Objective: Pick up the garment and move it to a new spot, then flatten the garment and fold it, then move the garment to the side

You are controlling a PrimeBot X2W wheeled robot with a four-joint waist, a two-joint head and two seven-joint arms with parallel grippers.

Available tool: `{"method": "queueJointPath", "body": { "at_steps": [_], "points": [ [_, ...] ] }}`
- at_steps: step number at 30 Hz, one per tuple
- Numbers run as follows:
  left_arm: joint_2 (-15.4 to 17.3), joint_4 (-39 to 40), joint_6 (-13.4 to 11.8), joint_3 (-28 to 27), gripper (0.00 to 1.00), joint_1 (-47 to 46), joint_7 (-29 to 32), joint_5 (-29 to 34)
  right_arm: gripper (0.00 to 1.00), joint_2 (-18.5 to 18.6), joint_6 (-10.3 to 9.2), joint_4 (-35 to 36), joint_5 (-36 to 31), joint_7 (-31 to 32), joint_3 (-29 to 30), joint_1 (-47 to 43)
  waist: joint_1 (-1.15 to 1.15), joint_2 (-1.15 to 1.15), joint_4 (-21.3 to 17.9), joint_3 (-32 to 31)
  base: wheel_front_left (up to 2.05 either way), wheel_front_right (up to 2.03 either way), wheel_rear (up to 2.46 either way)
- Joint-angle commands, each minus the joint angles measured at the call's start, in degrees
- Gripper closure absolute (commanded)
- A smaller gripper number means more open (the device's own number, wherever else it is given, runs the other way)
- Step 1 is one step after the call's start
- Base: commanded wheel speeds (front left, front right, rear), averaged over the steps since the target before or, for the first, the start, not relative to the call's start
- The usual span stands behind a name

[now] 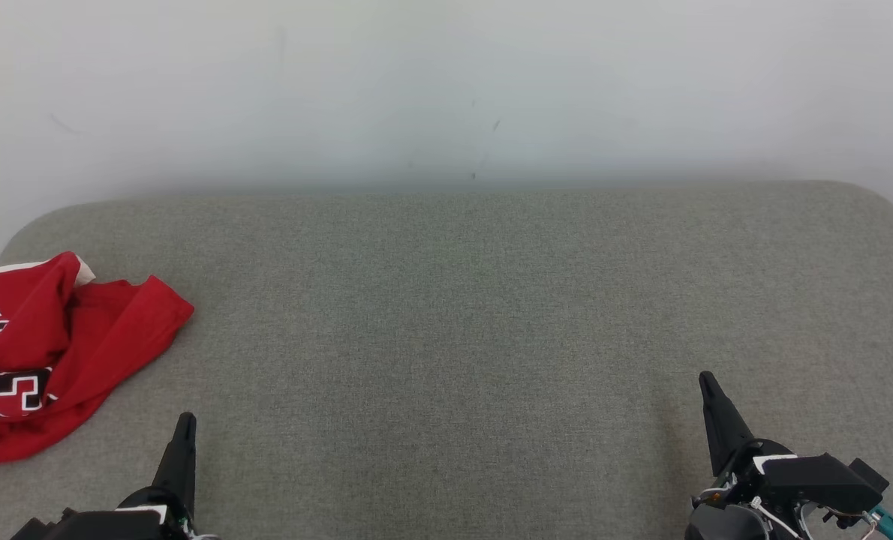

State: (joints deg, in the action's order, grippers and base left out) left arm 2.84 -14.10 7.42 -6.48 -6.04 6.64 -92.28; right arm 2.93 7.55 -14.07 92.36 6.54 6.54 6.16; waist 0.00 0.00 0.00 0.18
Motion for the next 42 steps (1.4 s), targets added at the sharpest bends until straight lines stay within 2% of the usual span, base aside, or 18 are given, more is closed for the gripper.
{"method": "queueJointPath", "body": {
  "at_steps": [1,24,25,30,42],
  "points": [
    [0.08,0.18,0.20,-0.14,1.00,-0.49,-0.07,-0.27,1.00,-0.11,-0.13,0.12,0.10,0.07,-0.06,0.22,0.00,0.00,0.00,0.00,0.00,0.00,0.00],
    [0.08,0.18,0.19,-0.14,1.00,-0.49,-0.07,-0.27,1.00,-0.11,-0.13,0.12,0.10,0.07,-0.06,0.22,0.00,0.00,0.00,0.00,0.00,0.00,0.00],
    [-0.02,-0.11,0.00,0.02,0.00,0.03,0.00,0.00,0.00,-0.01,0.00,-0.11,0.00,-0.01,0.00,-0.03,0.00,0.00,0.00,0.00,0.00,0.00,0.00],
    [-0.36,-2.52,-0.04,0.21,0.00,2.00,-0.02,0.02,0.00,-0.11,0.00,-2.63,0.00,-0.04,-0.11,-2.06,0.00,0.00,0.00,0.00,0.00,0.00,0.00],
    [-0.28,-1.45,-0.02,0.92,0.00,2.87,-3.51,2.07,0.00,-0.10,-0.01,-1.39,-0.45,-3.49,-3.91,-1.75,0.00,0.00,-0.02,-0.05,0.00,0.00,0.00]
  ]
}}
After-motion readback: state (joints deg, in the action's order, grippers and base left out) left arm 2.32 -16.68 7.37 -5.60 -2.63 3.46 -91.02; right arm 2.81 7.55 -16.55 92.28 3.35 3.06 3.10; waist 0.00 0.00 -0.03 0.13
